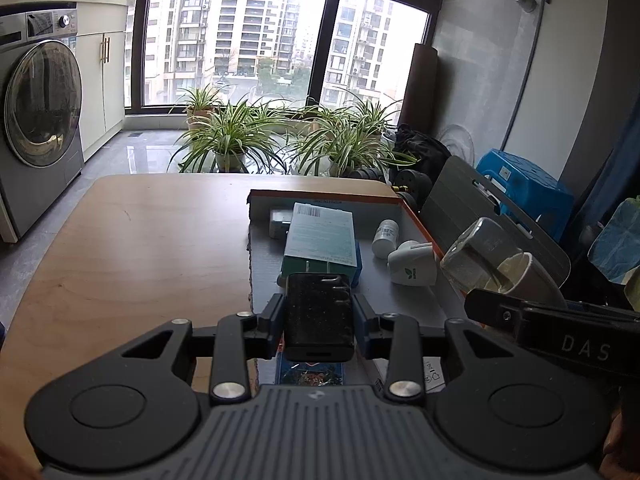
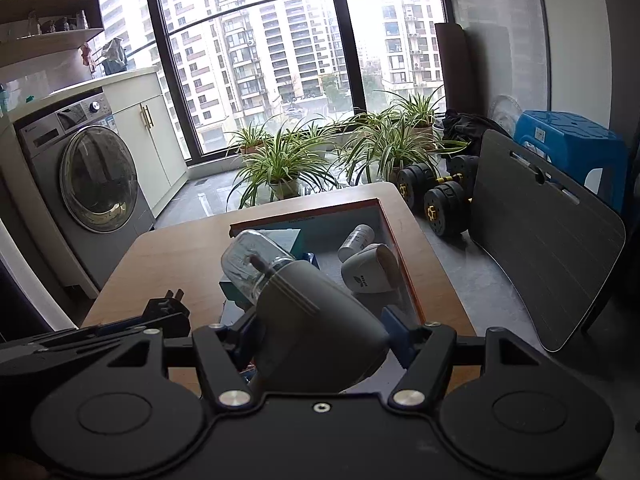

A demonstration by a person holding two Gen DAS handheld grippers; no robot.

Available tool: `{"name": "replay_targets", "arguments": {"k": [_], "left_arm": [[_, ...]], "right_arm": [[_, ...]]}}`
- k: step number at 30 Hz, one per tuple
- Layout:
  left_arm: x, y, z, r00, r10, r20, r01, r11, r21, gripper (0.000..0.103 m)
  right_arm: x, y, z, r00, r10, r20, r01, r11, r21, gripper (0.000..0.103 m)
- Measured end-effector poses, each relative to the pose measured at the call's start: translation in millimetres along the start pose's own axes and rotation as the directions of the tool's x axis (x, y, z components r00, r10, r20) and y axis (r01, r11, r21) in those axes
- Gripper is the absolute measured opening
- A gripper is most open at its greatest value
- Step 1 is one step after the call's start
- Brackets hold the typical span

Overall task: Organize rigid objects
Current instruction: 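Carry the black adapter and white air freshener in both tools over the tray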

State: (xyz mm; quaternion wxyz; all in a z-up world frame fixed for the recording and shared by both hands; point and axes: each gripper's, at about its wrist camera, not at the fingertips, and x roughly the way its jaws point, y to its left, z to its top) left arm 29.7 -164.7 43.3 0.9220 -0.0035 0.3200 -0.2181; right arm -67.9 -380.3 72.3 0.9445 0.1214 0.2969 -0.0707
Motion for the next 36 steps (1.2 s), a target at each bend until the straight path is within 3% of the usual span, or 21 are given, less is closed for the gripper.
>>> {"name": "replay_targets", "arguments": {"k": [15,36], "left_arm": [[-2,-3,-2,1.0,-0.005,-0.001,0.005,1.0,0.004,0.036],[21,4,4,1.0,0.002,-0.031,-0.001,1.0,0.015,0.036]], "right_arm": [[-5,0,-1,1.0,-0.013,0.0,0.013,1.0,-0.003,0.078],[24,-2,4,0.999,-0.019,-0.035,0.019,1.0,0.0,0.078]]}}
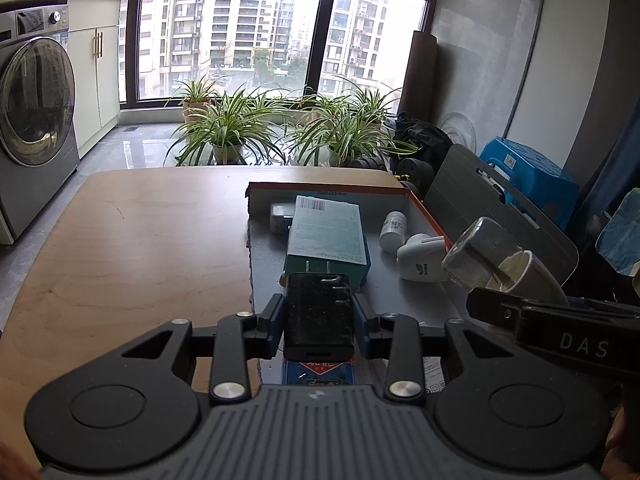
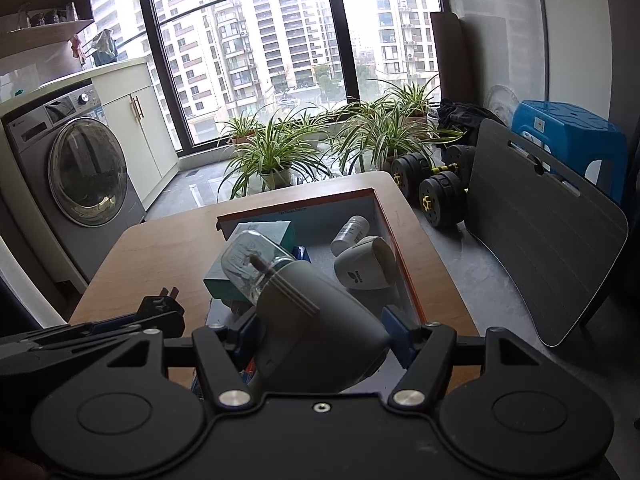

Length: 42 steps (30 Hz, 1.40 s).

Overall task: Organize rigid objects
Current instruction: 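Carry the black adapter and white air freshener in both tools over the tray, then lower the black adapter into the tray with the left tool while the right tool holds the freshener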

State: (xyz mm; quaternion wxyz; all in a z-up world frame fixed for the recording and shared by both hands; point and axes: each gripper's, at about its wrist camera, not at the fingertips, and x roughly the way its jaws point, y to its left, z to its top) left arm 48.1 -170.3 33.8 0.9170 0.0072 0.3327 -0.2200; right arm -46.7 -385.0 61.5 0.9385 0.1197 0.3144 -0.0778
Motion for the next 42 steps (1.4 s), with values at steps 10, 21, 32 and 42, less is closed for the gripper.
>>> {"name": "replay_targets", "arguments": {"k": [10,21,32,42], "left_arm": [[3,1,1,1.0,0.0,-0.007,0.0,1.0,-0.007,0.036],[7,-2,-1,1.0,-0.002,-0.02,0.002,1.0,-0.007,0.036],[8,-4,-3,1.0,0.001,-0.024,-0.001,1.0,-0.006,0.036],[7,-10,-6,1.0,-0.001,-0.027,0.001,1.0,0.0,0.036]], "right_arm": [[5,2,1,1.0,0.002,-0.006,-0.002,1.0,-0.006,0.078],[10,2,-1,1.0,0.004,-0.016,-0.004,1.0,-0.003,0.078],[12,1,-3,1.0,0.001,-0.019,-0.001,1.0,-0.004,0.078],[12,0,-4,1.0,0.001,-0.017,-0.001,1.0,0.0,0.078]]}}
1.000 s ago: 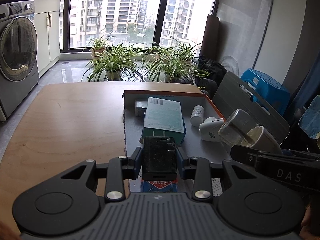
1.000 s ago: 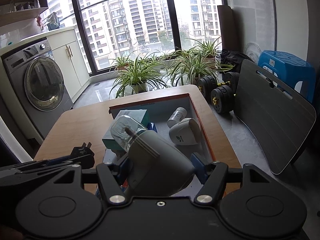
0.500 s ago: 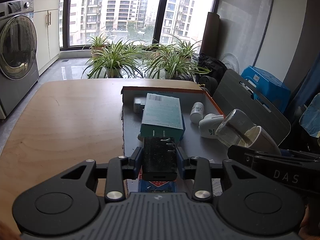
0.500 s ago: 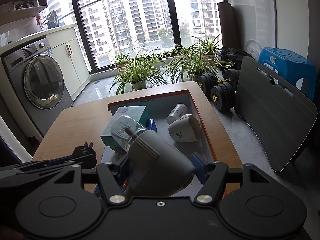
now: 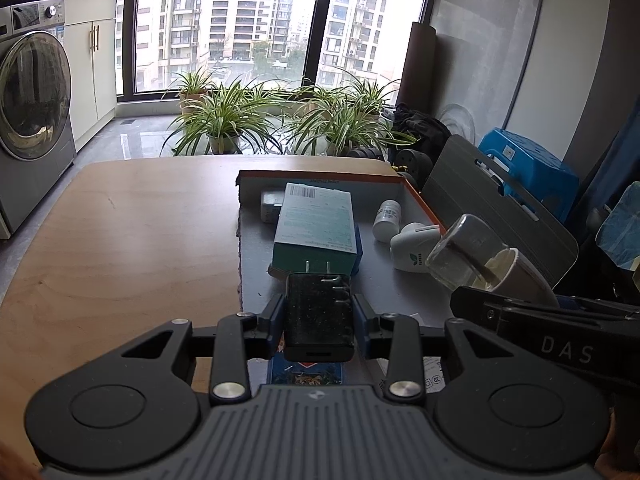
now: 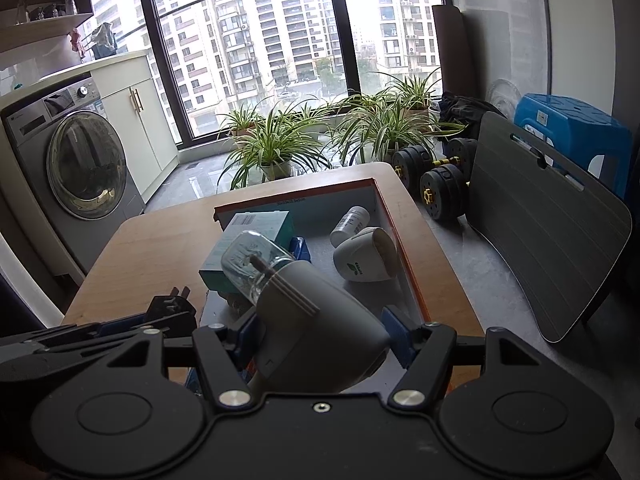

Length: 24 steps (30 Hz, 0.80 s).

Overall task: Organize rigid objects
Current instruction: 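Lower the black adapter into the tray with the left tool while the right tool holds the freshener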

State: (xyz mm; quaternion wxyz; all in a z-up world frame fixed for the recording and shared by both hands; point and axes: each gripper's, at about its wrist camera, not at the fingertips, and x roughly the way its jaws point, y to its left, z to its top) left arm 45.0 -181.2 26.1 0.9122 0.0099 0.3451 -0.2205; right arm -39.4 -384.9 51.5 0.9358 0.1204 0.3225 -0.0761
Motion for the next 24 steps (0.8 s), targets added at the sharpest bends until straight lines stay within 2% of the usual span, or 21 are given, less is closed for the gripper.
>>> {"name": "replay_targets", "arguments": {"k": [24], "left_arm": [[-3,-5,16,0.999,0.009,0.031,-0.009,1.0,0.004,0.036]], "right_arm": [[-3,4,13,1.0,0.015,0.025,-0.015,1.0,-0.02,0.078]]}}
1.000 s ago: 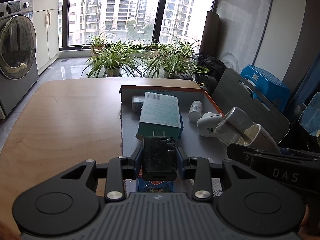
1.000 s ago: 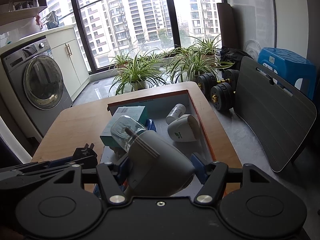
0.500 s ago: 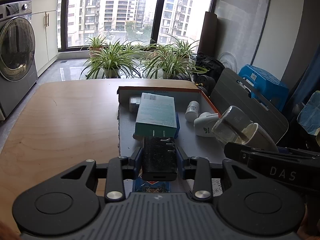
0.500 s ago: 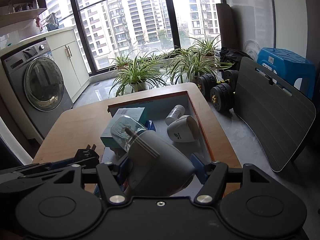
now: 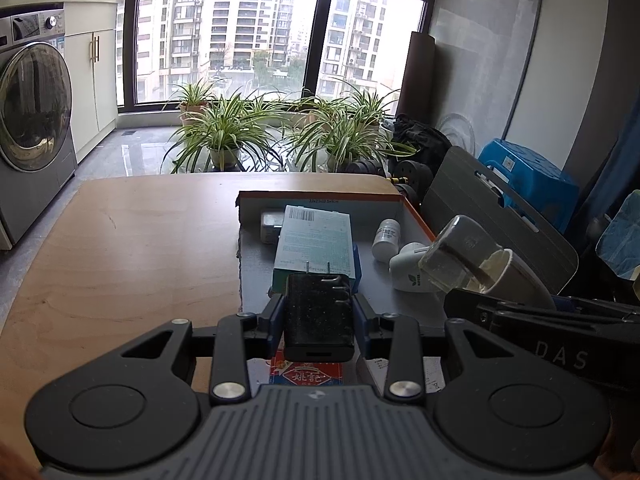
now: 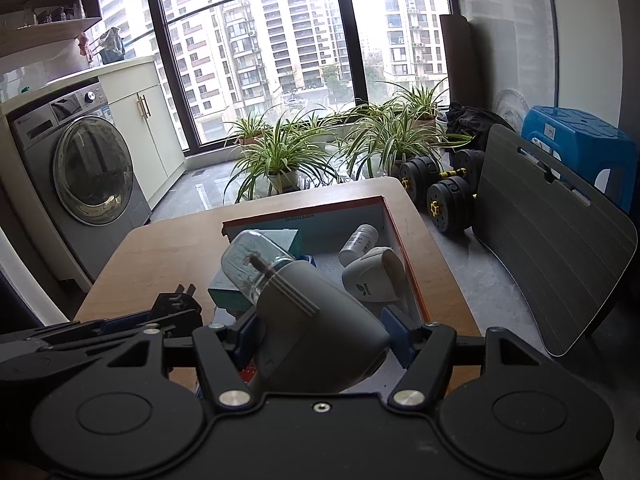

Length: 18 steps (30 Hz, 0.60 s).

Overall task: Organize rigid objects
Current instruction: 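Lower the black adapter into the tray with the left tool while the right tool holds the freshener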

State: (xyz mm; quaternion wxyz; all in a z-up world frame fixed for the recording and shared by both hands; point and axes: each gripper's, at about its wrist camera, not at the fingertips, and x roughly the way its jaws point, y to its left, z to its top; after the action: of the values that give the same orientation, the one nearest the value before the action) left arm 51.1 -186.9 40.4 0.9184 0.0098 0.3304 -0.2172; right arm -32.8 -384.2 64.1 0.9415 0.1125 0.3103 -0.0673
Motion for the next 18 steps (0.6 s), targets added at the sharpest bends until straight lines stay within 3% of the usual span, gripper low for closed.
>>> {"name": "replay_targets", "arguments": {"k": [18], "left_arm": [[3.4,-4.3,6.6,1.0,0.005,0.01,-0.005,1.0,0.009,0.036]], "right_arm": [[3.4,0.9,9.3,1.0,0.005,0.002,-0.005,1.0,-0.008,0.078]]}}
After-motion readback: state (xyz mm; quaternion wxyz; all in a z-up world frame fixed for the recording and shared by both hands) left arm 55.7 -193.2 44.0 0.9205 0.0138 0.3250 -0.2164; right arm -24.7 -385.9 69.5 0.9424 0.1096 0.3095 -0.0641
